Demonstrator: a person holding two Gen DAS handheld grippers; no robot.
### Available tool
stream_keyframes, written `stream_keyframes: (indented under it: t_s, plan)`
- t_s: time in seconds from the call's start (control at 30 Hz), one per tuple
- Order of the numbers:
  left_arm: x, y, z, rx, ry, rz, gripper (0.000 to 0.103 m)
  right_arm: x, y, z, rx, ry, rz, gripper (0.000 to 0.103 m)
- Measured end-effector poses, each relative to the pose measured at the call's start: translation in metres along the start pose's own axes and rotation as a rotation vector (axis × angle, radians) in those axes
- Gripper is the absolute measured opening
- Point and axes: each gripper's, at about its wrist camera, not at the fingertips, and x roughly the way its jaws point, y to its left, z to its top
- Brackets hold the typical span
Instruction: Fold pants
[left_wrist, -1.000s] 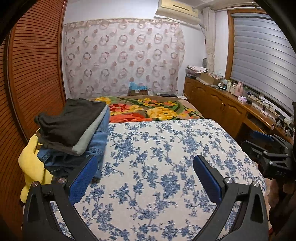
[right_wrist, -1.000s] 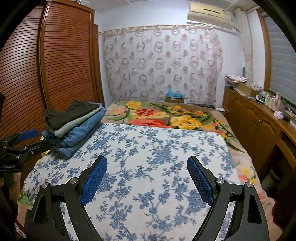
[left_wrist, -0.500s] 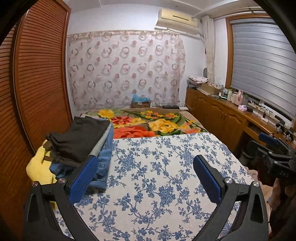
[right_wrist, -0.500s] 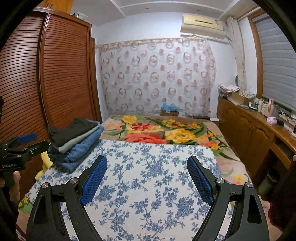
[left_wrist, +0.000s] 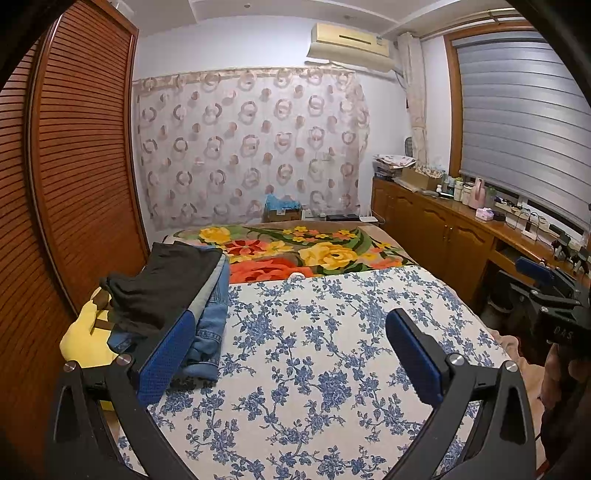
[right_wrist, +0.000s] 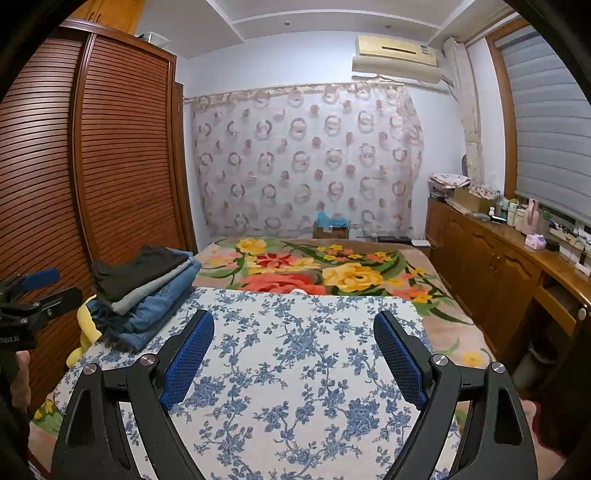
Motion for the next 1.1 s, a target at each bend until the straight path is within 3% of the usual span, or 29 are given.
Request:
stream_keyframes:
  t_s: [1.1]
  plan:
    - [0.0007, 0.0013, -0.0004, -0.001, 0.002, -0.001, 0.103, -0.0042, -0.0019, 0.0002, -0.003, -0.009, -0.002, 0.089]
